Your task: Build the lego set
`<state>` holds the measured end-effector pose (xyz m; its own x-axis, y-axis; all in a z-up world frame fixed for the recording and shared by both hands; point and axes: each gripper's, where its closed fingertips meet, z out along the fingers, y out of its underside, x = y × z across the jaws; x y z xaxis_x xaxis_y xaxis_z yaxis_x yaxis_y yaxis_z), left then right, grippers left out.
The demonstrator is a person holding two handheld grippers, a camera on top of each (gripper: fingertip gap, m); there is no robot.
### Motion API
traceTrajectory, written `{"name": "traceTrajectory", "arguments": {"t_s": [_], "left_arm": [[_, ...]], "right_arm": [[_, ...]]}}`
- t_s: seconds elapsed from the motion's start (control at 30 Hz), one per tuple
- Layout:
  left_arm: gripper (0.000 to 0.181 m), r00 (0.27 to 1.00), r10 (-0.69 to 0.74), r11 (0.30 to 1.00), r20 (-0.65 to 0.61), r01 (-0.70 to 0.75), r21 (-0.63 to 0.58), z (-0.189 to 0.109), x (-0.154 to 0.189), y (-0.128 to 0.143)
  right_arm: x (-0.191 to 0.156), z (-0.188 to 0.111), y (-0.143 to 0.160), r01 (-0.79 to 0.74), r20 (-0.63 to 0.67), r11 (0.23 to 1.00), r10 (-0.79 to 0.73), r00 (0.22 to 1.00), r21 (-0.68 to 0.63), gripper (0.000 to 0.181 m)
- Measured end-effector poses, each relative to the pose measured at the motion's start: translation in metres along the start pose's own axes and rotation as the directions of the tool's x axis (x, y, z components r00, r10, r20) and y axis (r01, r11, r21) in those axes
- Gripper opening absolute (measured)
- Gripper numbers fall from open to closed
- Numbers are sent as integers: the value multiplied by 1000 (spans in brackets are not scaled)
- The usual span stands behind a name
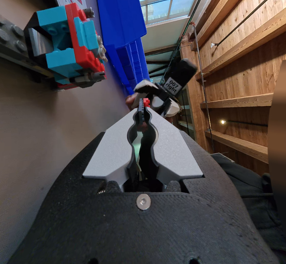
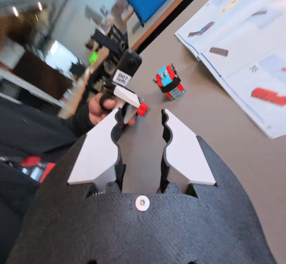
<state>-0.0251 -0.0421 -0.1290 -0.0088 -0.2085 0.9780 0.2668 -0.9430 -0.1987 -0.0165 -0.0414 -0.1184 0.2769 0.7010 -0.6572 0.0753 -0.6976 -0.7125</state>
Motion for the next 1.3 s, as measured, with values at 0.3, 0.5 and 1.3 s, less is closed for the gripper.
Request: {"name": "traceTrajectory", "arguments": {"t_s": [0.3,0.5,1.3], "left_arm": [[4,999,41,999,15,-41,-22,6,1,4],[4,998,57,998,10,-57,-15,5,3,5],[5,804,594,804,-21,-593,55,1,44,16]], "right_arm": [[8,4,-1,-293,7,947,295,955,129,51],[9,11,10,-314,14,945,314,949,96,40],[-38,-2,-10,-13,78,970,-6,997,244,13]]}}
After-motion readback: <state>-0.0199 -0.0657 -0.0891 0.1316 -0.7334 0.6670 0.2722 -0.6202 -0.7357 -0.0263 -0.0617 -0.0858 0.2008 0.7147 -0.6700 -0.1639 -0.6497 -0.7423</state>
